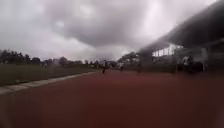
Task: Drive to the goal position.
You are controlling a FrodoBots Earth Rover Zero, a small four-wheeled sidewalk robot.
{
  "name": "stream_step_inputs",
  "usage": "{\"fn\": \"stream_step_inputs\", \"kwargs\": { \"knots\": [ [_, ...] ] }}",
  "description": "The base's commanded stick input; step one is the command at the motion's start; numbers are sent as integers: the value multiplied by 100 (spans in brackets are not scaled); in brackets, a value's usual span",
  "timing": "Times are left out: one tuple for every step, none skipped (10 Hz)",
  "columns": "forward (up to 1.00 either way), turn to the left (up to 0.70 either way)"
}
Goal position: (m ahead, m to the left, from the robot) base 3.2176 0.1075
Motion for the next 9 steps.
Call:
{"fn": "stream_step_inputs", "kwargs": {
  "knots": [
    [50,2],
    [50,2],
    [50,2],
    [50,2],
    [50,2],
    [50,2],
    [50,8],
    [50,37],
    [50,52]
  ]
}}
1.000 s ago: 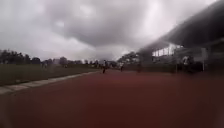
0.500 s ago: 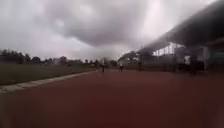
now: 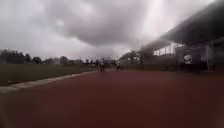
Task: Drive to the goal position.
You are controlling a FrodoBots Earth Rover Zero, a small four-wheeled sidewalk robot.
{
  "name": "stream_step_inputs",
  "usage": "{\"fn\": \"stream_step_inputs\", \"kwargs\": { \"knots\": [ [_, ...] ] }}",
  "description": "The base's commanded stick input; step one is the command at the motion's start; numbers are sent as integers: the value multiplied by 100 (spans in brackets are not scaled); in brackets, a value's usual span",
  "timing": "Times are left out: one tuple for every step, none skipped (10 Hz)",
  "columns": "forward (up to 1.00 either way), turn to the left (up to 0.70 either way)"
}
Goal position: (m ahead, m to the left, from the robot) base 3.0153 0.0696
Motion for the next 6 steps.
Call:
{"fn": "stream_step_inputs", "kwargs": {
  "knots": [
    [50,52],
    [50,52],
    [50,40],
    [50,11],
    [50,2],
    [50,2]
  ]
}}
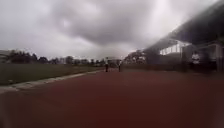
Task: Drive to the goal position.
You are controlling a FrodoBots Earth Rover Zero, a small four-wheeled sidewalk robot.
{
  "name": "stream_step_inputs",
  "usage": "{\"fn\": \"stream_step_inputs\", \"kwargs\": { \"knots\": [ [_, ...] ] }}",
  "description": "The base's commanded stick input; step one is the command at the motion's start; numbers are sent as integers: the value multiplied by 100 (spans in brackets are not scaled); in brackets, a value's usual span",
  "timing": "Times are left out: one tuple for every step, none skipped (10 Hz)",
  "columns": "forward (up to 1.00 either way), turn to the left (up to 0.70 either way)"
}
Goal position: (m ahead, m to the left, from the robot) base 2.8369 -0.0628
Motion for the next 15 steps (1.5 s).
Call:
{"fn": "stream_step_inputs", "kwargs": {
  "knots": [
    [50,2],
    [50,2],
    [50,6],
    [50,11],
    [50,17],
    [50,23],
    [50,29],
    [50,35],
    [50,52],
    [50,52],
    [50,52],
    [50,52],
    [50,52],
    [50,52],
    [50,52]
  ]
}}
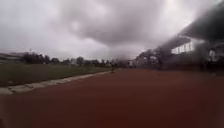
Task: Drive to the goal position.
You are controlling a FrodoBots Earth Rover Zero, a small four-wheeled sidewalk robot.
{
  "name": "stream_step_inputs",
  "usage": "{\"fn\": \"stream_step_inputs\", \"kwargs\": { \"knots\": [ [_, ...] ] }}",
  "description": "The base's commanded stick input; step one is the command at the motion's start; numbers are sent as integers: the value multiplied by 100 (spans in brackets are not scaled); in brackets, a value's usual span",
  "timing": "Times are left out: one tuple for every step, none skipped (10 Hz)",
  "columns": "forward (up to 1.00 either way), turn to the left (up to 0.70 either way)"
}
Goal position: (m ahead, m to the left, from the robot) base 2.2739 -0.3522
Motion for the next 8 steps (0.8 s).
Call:
{"fn": "stream_step_inputs", "kwargs": {
  "knots": [
    [50,52],
    [50,52],
    [50,52],
    [50,52],
    [50,52],
    [50,52],
    [50,52],
    [50,52]
  ]
}}
